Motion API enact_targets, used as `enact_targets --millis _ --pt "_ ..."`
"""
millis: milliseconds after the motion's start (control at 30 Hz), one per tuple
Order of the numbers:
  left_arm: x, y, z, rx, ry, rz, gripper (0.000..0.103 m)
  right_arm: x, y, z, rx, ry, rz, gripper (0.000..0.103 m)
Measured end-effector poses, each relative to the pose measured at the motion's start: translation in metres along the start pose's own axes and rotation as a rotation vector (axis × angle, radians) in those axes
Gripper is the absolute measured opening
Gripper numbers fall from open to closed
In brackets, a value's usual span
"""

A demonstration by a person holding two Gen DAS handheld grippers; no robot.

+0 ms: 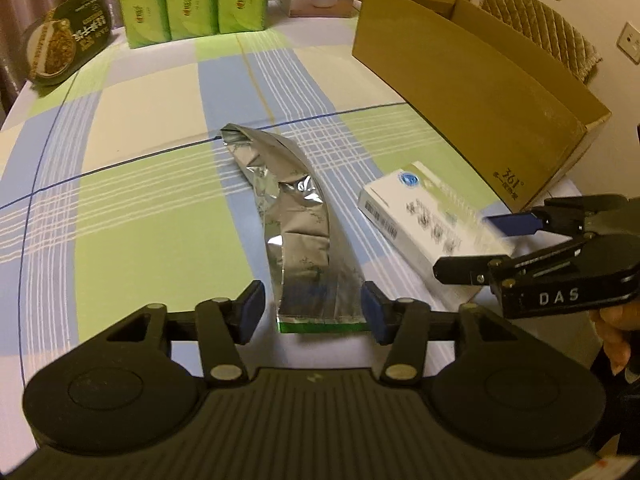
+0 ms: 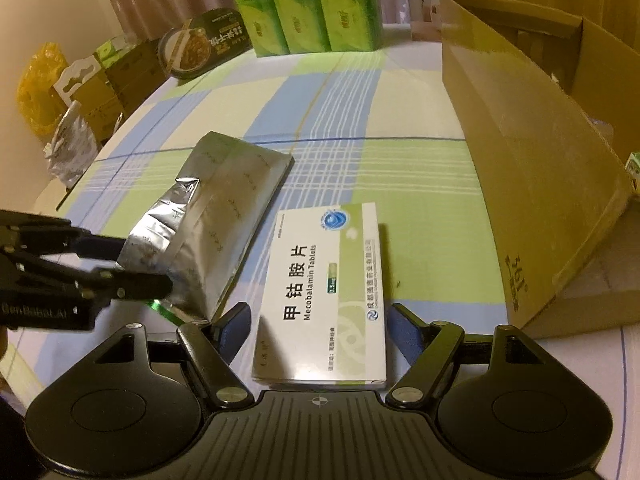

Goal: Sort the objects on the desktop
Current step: 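Lift and adjust the foil bag in left tool while right tool holds the box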

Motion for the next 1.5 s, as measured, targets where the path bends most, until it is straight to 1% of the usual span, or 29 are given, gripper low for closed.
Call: enact_targets --millis 33,67,167,233,400,533,833,967,1100,1267,1333,1400,1500 --pt "0.000 -0.002 0.002 -0.013 -0.002 -0.007 0.050 0.000 -0.001 -0.001 0.003 -0.001 -0.004 0.083" --pt "-0.001 -0.004 0.005 -0.025 -0.002 -0.013 0.050 0.001 -0.001 -0.002 0.007 -0.005 -0.007 0.084" --pt "0.001 -0.015 0.012 -0.071 0.021 -0.024 0.051 0.005 -0.003 -0.003 0.013 -0.010 -0.002 0.085" --pt "0.005 -0.025 0.012 -0.081 0.038 -0.028 0.053 0.010 -0.004 -0.003 0.010 -0.010 0.007 0.085" --pt "0.020 -0.045 0.007 -0.044 0.036 -0.004 0.053 0.018 -0.008 -0.002 -0.021 0.004 0.021 0.085" --pt "0.036 -0.056 0.005 -0.027 0.026 0.041 0.053 0.023 -0.013 -0.003 -0.045 0.026 0.021 0.085" --pt "0.060 -0.065 0.002 0.029 -0.022 0.121 0.053 0.031 -0.020 -0.003 -0.094 0.072 0.026 0.084" --pt "0.065 -0.064 0.000 0.054 -0.040 0.136 0.054 0.033 -0.022 -0.001 -0.118 0.088 0.028 0.082" --pt "0.066 -0.064 0.002 0.054 -0.045 0.138 0.056 0.034 -0.022 0.000 -0.142 0.110 0.029 0.078" --pt "0.066 -0.063 0.001 0.069 -0.056 0.136 0.055 0.035 -0.022 0.002 -0.156 0.125 0.029 0.074" --pt "0.065 -0.062 0.001 0.080 -0.058 0.134 0.054 0.034 -0.022 0.002 -0.160 0.128 0.028 0.071" --pt "0.064 -0.061 0.000 0.090 -0.062 0.134 0.052 0.034 -0.022 0.002 -0.160 0.129 0.026 0.071" --pt "0.062 -0.061 0.001 0.092 -0.056 0.130 0.048 0.033 -0.022 0.002 -0.150 0.129 0.023 0.068"
Point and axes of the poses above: each gripper's, at about its wrist camera, not at the fingertips, and x roughly the way its jaws point, z to its left, y to its underside, the point moved 8 cm from there along x, roughly the way its jaws point, and after that the axes turned 14 degrees about z, right-handed, at the moved point
